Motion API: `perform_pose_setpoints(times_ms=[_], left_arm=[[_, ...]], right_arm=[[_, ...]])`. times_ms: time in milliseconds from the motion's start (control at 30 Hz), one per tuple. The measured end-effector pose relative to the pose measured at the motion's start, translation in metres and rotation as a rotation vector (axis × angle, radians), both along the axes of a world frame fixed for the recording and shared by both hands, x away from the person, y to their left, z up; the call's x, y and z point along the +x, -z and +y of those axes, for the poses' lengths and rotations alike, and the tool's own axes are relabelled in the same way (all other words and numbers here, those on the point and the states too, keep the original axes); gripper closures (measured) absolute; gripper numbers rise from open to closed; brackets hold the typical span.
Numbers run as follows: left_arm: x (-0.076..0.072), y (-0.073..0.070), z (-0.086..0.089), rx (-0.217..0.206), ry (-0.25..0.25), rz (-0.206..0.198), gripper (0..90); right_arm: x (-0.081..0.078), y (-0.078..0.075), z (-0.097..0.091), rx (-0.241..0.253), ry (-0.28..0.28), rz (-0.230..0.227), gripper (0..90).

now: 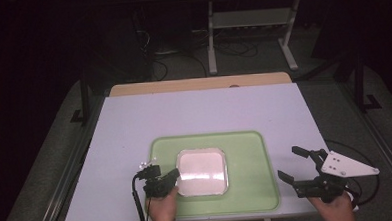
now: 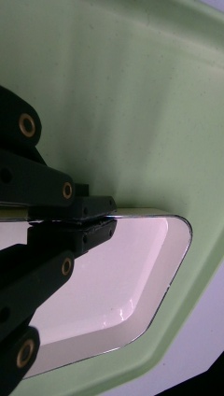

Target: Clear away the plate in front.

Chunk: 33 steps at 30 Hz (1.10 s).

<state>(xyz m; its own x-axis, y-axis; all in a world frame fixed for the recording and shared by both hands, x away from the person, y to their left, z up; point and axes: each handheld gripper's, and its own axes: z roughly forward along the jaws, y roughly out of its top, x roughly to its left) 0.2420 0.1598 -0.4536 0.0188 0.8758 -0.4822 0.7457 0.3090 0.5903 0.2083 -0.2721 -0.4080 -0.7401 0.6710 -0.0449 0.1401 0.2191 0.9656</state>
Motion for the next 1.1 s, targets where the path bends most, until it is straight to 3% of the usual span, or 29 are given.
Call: perform_pose_setpoints(times_ms=[633,1100], left_arm=[[-0.003,0.001,-0.005,-0.021,0.013,-0.014,84.8],[-0.011,-0.007,0.003,0.01,0.059,-0.086,75.2]], right_arm=[[0.002,0.001,0.0,-0.003,-0.004,0.006,14.0],[0.005,0.002,0.003,-0.004,-0.004,0.01,14.0]])
